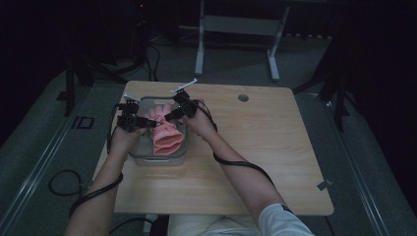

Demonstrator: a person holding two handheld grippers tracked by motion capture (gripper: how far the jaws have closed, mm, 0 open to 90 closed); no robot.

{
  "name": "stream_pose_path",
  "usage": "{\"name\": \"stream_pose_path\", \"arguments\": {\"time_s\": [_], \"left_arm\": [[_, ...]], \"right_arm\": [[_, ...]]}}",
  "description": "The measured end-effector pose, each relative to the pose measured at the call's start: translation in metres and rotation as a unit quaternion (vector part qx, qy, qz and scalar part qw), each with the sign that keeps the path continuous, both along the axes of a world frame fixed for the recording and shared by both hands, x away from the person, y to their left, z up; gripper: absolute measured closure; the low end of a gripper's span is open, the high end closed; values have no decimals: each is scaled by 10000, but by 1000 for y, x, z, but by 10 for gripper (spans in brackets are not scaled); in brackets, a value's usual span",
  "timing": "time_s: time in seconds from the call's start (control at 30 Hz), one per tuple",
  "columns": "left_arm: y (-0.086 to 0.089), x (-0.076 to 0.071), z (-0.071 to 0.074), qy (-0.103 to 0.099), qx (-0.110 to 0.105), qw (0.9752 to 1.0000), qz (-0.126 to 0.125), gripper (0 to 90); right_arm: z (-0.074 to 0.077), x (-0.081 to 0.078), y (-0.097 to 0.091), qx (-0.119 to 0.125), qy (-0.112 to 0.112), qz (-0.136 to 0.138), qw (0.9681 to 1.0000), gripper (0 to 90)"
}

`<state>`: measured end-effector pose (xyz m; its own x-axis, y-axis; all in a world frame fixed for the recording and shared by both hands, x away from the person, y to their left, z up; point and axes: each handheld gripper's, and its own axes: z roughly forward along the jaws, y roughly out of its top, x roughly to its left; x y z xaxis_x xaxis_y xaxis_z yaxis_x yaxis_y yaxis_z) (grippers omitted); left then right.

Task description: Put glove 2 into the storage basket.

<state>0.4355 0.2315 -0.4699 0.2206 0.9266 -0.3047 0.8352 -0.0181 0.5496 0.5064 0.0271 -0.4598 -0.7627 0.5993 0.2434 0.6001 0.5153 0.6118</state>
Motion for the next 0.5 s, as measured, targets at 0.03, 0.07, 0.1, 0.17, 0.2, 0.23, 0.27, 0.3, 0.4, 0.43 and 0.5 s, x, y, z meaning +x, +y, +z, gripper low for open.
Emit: {"name": "stream_pose_path", "arguments": {"time_s": [0.03, 0.07, 0.1, 0.17, 0.2, 0.23, 0.27, 0.3, 0.4, 0.43, 0.5], "left_arm": [[0, 0, 1, -11, -5, 10000, 7, 396], [0, -1, 1, -19, 14, 10000, 24, 396], [1, -1, 2, -26, 26, 10000, 50, 388], [2, -2, 4, -31, 17, 10000, 73, 380], [3, -3, 6, -52, 12, 9999, 85, 380], [3, -4, 7, -59, 46, 9999, 83, 380], [4, -4, 8, -67, 65, 9999, 75, 380], [4, -5, 9, -79, 37, 9999, 87, 380], [5, -6, 13, -146, 26, 9998, 107, 380], [5, -7, 14, -167, 4, 9998, 112, 380], [4, -8, 19, -217, -26, 9998, 43, 380]], "right_arm": [[0, 0, -1, 9, -6, -11, 10000, 521], [1, 1, -2, 34, -15, -39, 10000, 522], [2, 0, -3, 50, -12, -50, 10000, 522], [5, -1, -4, 69, -45, -55, 10000, 524], [6, -2, -5, 91, -56, -30, 9999, 524], [8, -3, -5, 110, -69, -22, 9999, 523], [10, -4, -6, 127, -83, -15, 9999, 523], [12, -5, -6, 157, -92, -3, 9998, 523], [16, -7, -7, 184, -140, 30, 9997, 521], [17, -8, -7, 192, -159, 43, 9997, 520], [19, -8, -8, 196, -164, 35, 9997, 520]]}}
